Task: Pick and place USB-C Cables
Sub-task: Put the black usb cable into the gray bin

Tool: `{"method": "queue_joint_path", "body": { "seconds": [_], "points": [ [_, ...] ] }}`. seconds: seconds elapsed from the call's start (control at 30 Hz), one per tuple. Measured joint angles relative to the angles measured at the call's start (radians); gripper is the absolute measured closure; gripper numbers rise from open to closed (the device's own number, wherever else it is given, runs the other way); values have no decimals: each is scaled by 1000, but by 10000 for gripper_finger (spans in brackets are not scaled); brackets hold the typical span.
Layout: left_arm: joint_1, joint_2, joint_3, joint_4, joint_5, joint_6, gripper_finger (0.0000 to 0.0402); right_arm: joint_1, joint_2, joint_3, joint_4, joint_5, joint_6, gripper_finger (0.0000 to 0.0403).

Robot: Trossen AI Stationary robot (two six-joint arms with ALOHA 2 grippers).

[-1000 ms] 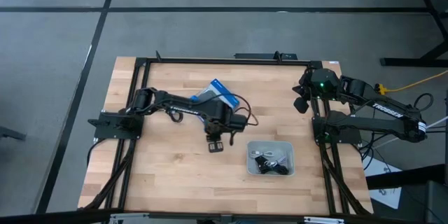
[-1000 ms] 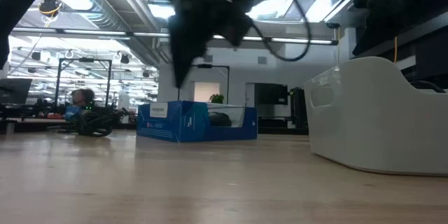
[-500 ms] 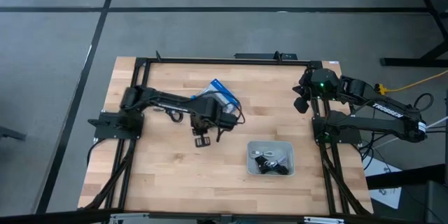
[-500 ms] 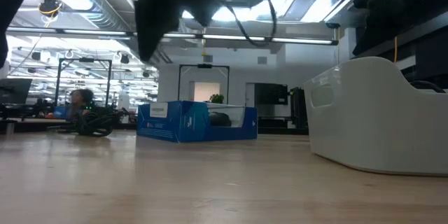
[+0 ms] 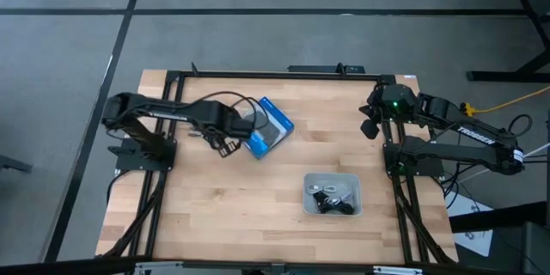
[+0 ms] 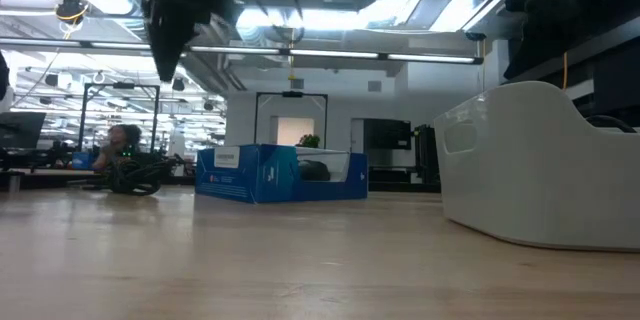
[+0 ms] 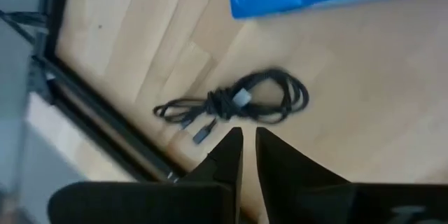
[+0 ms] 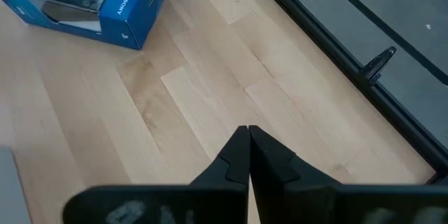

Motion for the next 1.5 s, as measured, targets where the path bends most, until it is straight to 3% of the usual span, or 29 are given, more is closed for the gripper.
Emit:
{"method": "queue_joint_path", "body": {
  "seconds": [0.23,0.4,0.57,0.7,0.93,1.1,1.23,1.33,1.5],
  "points": [
    [142,-81,-252,284,-1,27,395,0,0,0,0,0,2,395],
    [250,-81,-408,318,-2,-131,400,0,0,0,0,0,1,395],
    [293,-81,-552,505,2,-154,401,0,0,0,0,0,1,395],
    [277,-80,-619,683,99,-161,401,0,0,0,1,0,1,395],
    [149,-79,-626,811,317,-311,401,0,0,0,1,1,2,395],
    [39,-79,-568,940,353,-318,401,0,0,0,1,1,2,395],
    [-32,-79,-441,842,306,-328,401,0,0,0,1,1,2,395],
    [-76,-79,-329,629,189,-347,401,0,0,0,1,1,2,395],
    [-142,-79,-245,288,59,-541,401,0,0,0,1,1,2,395]
  ]
}}
